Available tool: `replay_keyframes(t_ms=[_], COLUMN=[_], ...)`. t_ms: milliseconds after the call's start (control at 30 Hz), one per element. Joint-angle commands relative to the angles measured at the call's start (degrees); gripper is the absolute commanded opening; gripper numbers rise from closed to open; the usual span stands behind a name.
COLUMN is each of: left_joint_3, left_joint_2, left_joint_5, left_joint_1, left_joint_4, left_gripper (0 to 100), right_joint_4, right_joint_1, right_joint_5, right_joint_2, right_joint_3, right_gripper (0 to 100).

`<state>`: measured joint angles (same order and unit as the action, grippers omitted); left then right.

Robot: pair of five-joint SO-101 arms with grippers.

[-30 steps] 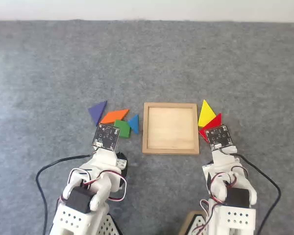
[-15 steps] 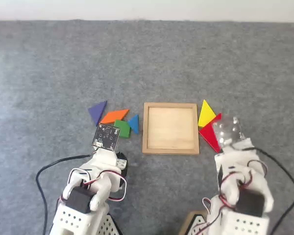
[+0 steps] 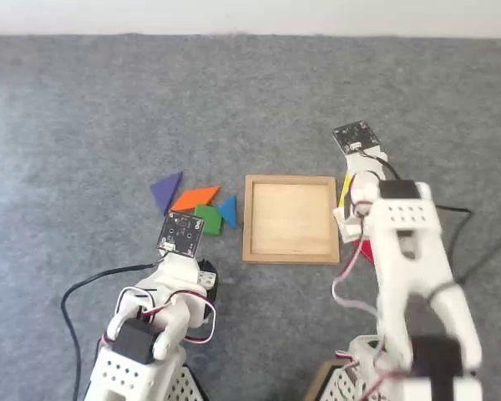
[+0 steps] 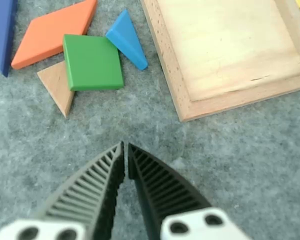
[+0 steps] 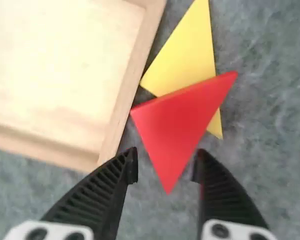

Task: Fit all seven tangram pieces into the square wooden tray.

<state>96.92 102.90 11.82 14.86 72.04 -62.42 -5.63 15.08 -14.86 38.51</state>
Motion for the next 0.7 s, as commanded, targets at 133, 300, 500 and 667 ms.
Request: replay_keyframes(t_ms=[133, 300, 500, 667], left_joint_3=[-0.48, -0.48, -0.48, -0.48], left_joint_2=[1.05, 1.05, 1.05, 1.05], left_joint_5=[0.35, 0.35, 0.35, 0.35], left_joint_1=[0.26, 0.26, 0.26, 0.26], left_joint_4=[0.18, 0.18, 0.18, 0.18], left_gripper=[1, 1, 1, 1], right_joint_4=[10.77, 12.53, 12.0, 11.91], right_joint_1=[-0.75, -2.33, -5.05, -4.88], right_joint_5=[-9.67, -12.04, -14.95, -15.65], right_joint_2=[8.4, 11.91, 17.8, 21.58], right_joint_3=[-3.78, -4.48, -9.49, -10.81], right_gripper=[26.6, 26.7, 26.7, 26.7])
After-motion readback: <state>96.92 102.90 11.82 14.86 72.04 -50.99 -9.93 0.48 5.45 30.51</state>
